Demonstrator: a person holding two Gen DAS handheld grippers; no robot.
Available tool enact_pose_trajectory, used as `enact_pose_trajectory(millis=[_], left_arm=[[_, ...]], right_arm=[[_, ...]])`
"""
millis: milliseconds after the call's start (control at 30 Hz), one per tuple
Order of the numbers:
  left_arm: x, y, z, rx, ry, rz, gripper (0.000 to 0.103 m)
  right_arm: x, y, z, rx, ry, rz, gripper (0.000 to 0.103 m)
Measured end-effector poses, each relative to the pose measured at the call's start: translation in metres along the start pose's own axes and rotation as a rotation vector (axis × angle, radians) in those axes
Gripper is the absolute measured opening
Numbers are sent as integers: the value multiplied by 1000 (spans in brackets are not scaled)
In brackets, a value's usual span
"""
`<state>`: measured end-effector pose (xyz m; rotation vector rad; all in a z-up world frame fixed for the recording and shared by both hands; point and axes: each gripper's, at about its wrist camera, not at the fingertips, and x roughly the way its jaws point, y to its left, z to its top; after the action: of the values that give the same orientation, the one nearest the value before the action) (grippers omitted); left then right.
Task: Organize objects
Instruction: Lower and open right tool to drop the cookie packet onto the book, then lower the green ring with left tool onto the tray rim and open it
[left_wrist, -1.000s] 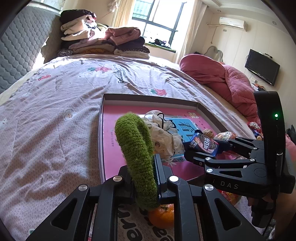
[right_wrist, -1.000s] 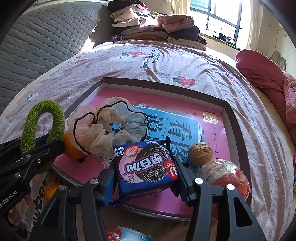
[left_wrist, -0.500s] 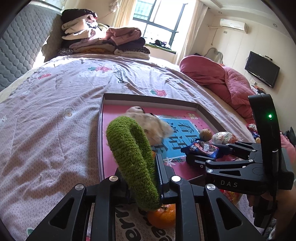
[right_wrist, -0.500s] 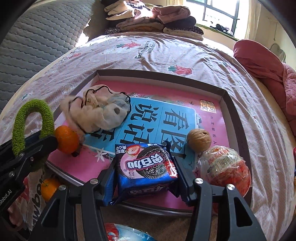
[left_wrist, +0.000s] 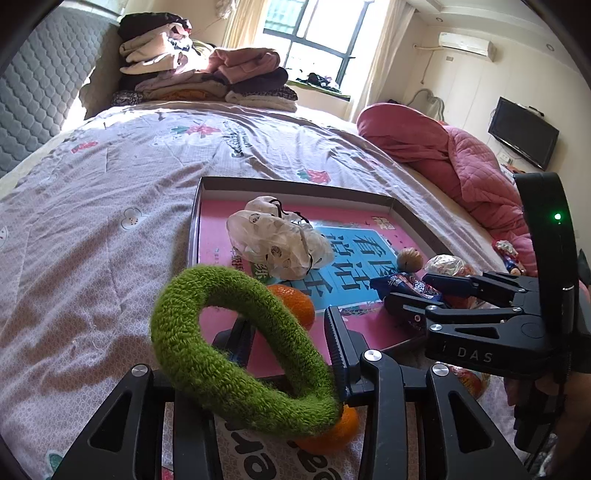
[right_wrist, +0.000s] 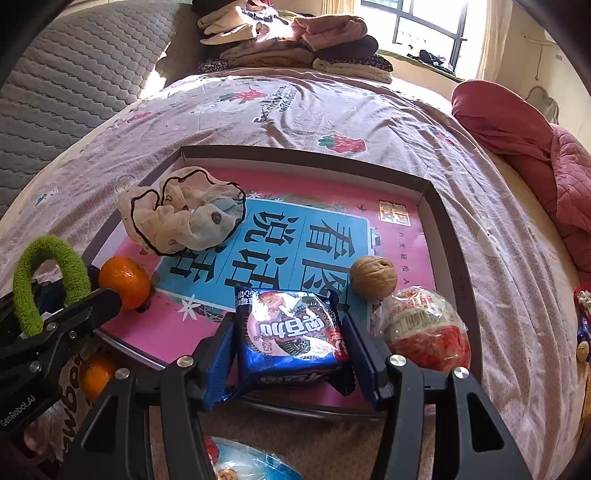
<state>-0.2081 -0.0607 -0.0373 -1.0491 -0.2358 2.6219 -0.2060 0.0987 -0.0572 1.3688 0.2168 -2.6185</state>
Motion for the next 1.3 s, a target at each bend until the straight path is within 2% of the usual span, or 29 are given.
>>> enact_pose_trajectory(millis=[200,267,300,600,667,967,1300], left_arm=[[-3,0,1,-8,-20,-13,42],[-6,1,2,-11,-34,-14,52],[-7,1,2,-12,-41,-15,53],[-15,6,5,-26,-80,-17,57],[-15,7,6,-35,-83,-27,63],[-18,8,11,-52,-94,-39,63],[-9,0,19,-77,-35,-19,63]], right_arm=[[-12,-1,3,8,-43,6,57],[-16,-1,4,9,-56,9,57],[-18,0,5,9,-60,9,57],[-23,1,2,19,-69,23,57],[-24,2,1,20,-72,32,57],[-29,5,2,25,-90,72,57],[-40,-4,-4,48,-112,127,57]])
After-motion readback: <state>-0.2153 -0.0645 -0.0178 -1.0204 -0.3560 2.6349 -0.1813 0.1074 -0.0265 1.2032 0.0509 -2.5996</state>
